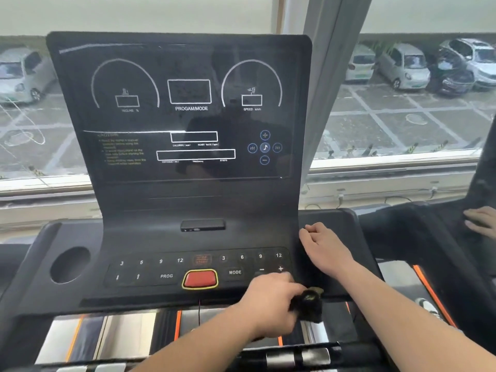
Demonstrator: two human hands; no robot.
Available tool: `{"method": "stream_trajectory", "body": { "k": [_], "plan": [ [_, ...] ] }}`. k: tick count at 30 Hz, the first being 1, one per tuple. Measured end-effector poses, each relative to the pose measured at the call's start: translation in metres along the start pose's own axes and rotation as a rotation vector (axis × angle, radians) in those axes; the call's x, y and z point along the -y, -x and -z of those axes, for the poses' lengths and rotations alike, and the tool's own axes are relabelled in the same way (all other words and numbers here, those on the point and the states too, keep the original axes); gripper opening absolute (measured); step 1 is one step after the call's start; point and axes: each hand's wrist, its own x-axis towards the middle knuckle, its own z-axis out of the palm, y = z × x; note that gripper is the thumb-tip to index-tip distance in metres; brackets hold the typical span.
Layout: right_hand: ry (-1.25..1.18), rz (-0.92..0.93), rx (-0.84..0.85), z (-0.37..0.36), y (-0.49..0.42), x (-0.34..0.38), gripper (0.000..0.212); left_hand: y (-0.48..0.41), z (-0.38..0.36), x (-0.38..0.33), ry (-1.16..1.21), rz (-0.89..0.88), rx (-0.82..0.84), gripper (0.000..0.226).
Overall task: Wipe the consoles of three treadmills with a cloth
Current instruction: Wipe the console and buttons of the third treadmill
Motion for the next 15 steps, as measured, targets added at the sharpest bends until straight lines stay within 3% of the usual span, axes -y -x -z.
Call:
{"method": "stream_trajectory", "body": {
  "k": [3,6,11,15],
  "plan": [
    [-0.012,-0.009,0.002,-0.002,0.003,0.000,0.057,0.015,0.007,-0.010,0.073,-0.025,0.009,0.036],
    [-0.076,-0.027,0.021,-0.002,0.005,0.002,0.053,0.009,0.042,-0.006,0.151,0.000,-0.142,0.042],
    [-0.053,-0.062,0.049,0.003,0.010,0.013,0.045,-0.030,0.084,0.033,-0.006,0.076,-0.393,0.044],
    [0.009,-0.065,0.059,0.002,0.010,0.015,0.056,-0.040,0.051,0.050,-0.168,0.225,-0.260,0.049]
  ]
}}
